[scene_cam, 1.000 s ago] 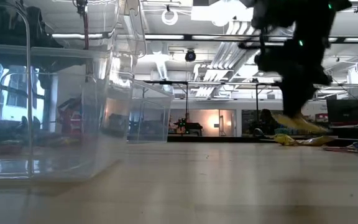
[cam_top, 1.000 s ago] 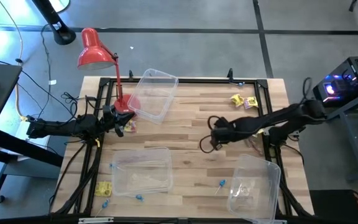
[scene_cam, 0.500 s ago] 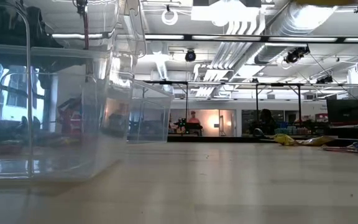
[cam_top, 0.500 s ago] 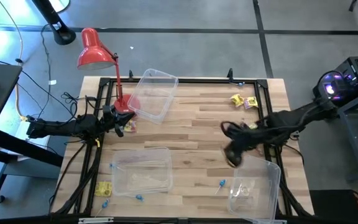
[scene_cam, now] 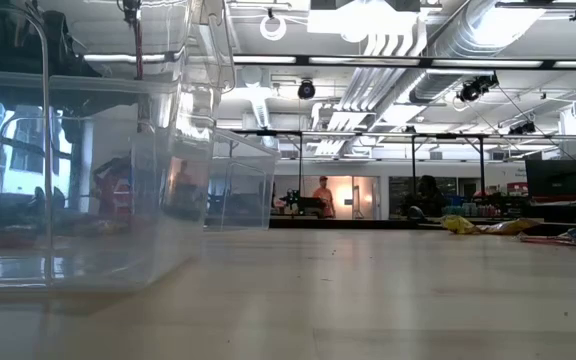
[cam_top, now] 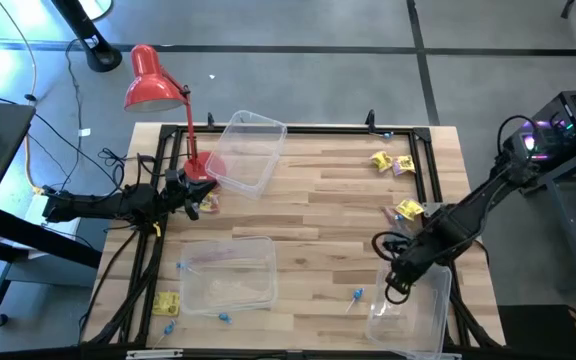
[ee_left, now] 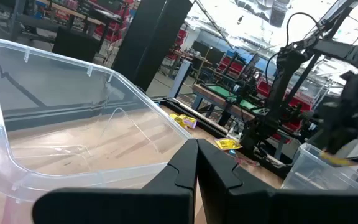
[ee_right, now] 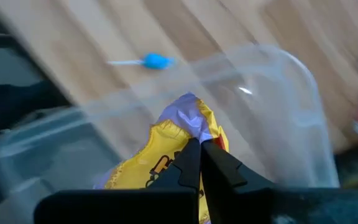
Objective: Sort candy
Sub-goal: Put the yellow candy into the top right transparent bin
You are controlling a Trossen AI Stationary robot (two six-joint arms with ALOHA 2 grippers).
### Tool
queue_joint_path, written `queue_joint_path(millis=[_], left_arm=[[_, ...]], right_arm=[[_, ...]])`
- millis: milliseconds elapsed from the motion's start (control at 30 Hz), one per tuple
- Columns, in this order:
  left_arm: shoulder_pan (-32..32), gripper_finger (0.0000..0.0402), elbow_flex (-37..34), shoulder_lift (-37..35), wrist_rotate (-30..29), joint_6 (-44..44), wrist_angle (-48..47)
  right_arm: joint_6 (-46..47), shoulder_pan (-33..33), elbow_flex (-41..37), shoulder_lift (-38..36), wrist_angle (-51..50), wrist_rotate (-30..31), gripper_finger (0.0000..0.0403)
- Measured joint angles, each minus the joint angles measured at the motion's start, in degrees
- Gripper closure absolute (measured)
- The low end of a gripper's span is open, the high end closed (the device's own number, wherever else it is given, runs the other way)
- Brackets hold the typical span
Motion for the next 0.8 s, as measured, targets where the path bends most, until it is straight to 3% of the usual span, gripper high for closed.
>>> queue_joint_path(millis=[267, 467, 800], left_arm=[[0.0, 0.0401, 0.0, 0.0, 0.0, 0.0, 0.0], [0.0, 0.0401, 0.0, 0.0, 0.0, 0.0, 0.0], [0.0, 0.0401, 0.0, 0.0, 0.0, 0.0, 0.0]], right_arm=[[-0.7, -4.2, -11.8, 0.0, 3.4, -0.5, 0.0402], [-8.3, -10.8, -14.6, 0.0, 8.0, 8.3, 0.0402], [-31.2, -24.8, -14.6, 0.0, 13.8, 19.8, 0.0402]])
